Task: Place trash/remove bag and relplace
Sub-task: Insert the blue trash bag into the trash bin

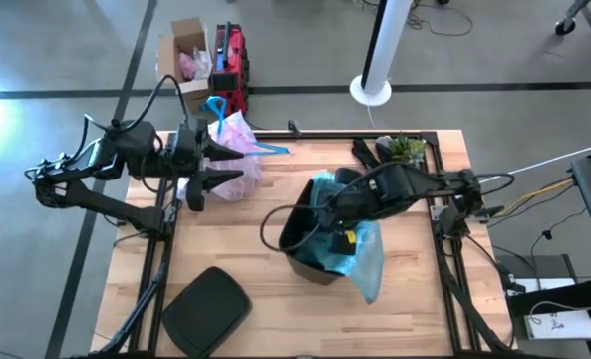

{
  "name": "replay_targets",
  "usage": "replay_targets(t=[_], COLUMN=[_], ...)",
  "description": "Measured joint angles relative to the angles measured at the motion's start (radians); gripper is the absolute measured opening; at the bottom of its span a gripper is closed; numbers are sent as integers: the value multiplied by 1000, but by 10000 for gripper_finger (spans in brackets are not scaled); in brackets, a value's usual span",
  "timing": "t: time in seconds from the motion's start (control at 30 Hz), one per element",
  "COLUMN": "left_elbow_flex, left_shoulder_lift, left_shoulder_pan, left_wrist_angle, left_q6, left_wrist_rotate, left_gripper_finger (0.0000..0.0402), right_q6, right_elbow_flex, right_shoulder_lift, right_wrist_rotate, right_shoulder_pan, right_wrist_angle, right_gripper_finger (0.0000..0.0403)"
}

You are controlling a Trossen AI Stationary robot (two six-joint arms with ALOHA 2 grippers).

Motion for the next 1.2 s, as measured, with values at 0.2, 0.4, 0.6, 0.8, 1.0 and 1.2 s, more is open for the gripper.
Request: replay_targets(t=[0.2, 0.4, 0.6, 0.8, 1.0, 1.2], left_elbow_flex=[0, 0, 0, 0, 0, 0], left_shoulder_lift=[0, -1, 2, 19, 48, 66], left_shoulder_pan=[0, 0, 0, 0, 0, 0], left_wrist_angle=[-2, -6, -6, 5, 32, -138], left_q6=[-3, -17, -18, -22, -38, -64], left_wrist_rotate=[13, 34, 34, 31, 29, 28], left_gripper_finger=[165, 158, 162, 170, 168, 159], right_q6=[-29, -7, 15, -6, 82, 61], right_elbow_flex=[-156, -241, -245, -299, -323, -323], right_shoulder_lift=[-21, -84, -173, -180, -74, -7], right_wrist_rotate=[-7, -46, -51, -53, -190, -183], right_shoulder_pan=[-4, -4, -9, -30, -84, -72], right_wrist_angle=[-4, -3, -2, -3, 0, 3], right_gripper_finger=[0, 0, 0, 0, 0, 0])
